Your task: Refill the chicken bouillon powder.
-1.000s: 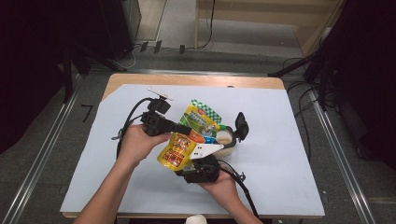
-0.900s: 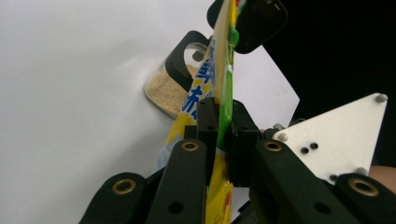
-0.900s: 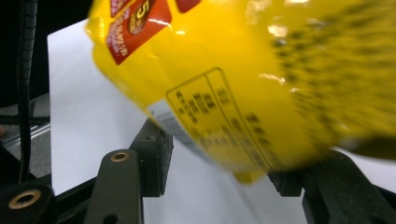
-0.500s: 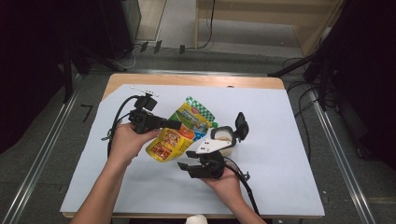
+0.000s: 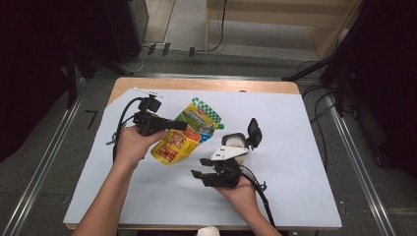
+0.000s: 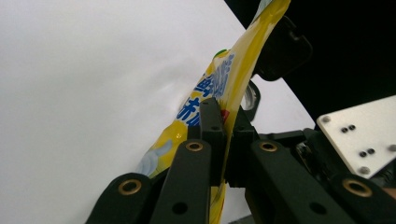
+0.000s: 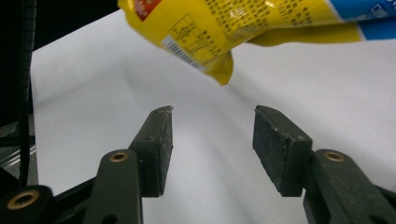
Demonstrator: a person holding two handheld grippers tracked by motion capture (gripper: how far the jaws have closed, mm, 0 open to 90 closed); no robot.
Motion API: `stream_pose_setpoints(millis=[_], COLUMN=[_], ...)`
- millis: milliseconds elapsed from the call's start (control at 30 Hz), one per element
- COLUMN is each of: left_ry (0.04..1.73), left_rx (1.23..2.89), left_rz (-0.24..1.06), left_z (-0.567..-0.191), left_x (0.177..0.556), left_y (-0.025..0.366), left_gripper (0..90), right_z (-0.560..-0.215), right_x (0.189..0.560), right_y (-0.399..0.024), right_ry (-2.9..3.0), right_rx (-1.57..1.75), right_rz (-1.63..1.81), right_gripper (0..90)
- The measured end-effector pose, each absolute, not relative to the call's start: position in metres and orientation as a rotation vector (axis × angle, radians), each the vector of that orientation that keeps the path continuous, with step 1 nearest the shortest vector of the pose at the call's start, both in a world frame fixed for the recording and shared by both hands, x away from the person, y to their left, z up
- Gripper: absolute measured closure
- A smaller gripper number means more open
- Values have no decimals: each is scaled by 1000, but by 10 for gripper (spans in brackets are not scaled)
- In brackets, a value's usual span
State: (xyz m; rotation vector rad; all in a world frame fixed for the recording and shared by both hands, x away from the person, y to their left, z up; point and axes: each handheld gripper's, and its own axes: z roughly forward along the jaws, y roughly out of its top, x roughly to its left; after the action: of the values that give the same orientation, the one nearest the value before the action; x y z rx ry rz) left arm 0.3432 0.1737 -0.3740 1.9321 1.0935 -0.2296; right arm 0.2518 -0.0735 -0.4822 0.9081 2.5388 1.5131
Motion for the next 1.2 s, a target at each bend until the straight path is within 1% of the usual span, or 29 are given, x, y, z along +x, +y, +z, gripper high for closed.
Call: stream_pose_setpoints(millis=[167, 300, 433, 700, 1000, 1200], left_ry=[1089, 1095, 1117, 1116, 1119, 1105], left_rx=[1901, 1928, 1911, 1905, 1919, 1956], left_rz=[-204, -163, -171, -169, -155, -104], left_z=[-381, -392, -401, -401, -400, -399], left_x=[355, 361, 363, 359, 353, 347], left_y=[174, 176, 180, 187, 195, 197], left_gripper=[898, 898, 897, 895, 889, 883], right_z=[-483, -483, -483, -483, -481, -482], right_x=[251, 250, 251, 252, 254, 256], right_y=[-75, -76, -78, -78, -78, -79], right_ry=[2538, 2540, 2532, 2537, 2539, 2562], right_rx=[902, 911, 912, 907, 909, 937], right_rz=[1500, 1491, 1496, 1518, 1537, 1513], right_gripper=[490, 490, 490, 501, 481, 474])
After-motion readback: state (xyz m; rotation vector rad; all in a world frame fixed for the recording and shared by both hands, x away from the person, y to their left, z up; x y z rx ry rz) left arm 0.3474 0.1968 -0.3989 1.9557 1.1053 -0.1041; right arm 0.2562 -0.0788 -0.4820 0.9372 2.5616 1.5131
